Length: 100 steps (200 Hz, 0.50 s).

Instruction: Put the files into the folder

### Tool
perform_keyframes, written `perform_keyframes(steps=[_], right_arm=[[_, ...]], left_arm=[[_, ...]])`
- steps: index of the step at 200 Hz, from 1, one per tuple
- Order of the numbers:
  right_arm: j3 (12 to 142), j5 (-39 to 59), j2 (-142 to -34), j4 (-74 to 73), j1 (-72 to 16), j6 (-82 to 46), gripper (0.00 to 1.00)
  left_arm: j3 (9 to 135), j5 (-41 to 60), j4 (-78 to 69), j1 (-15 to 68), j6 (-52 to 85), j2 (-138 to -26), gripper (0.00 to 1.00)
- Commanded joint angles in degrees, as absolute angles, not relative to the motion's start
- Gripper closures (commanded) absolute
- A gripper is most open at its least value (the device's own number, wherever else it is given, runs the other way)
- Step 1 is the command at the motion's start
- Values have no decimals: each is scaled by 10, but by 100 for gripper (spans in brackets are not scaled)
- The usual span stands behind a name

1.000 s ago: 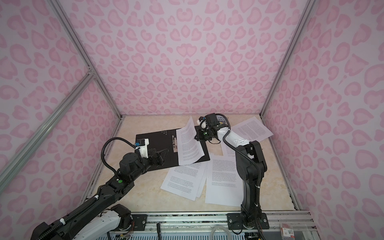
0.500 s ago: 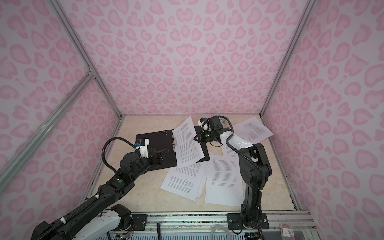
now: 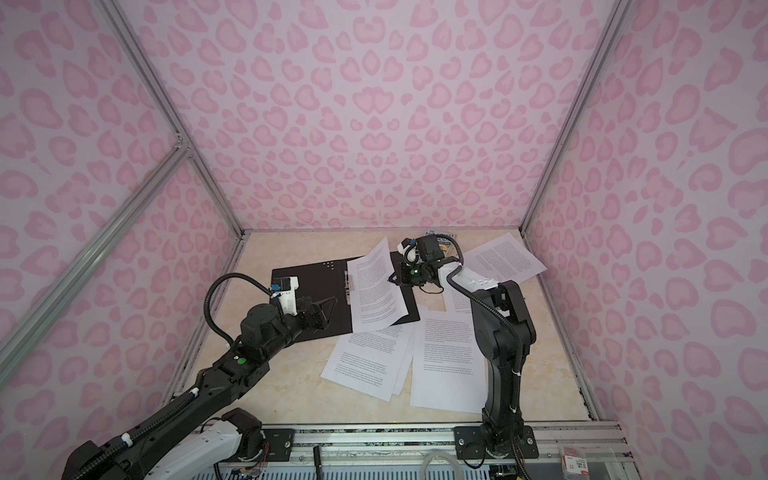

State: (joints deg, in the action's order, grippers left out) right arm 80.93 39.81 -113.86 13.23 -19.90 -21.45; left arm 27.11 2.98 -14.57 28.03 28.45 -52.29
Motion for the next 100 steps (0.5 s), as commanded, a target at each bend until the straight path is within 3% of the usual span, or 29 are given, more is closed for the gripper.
perform_keyframes(steps=[1,100], right_arm=[[821,384,-1149,139,-200,-214,100],[845,392,-1176,146,-200,-216,100]], left_arm=[[279,28,-147,279,280,-526,2],[281,26,-144,279,279,-526,2]])
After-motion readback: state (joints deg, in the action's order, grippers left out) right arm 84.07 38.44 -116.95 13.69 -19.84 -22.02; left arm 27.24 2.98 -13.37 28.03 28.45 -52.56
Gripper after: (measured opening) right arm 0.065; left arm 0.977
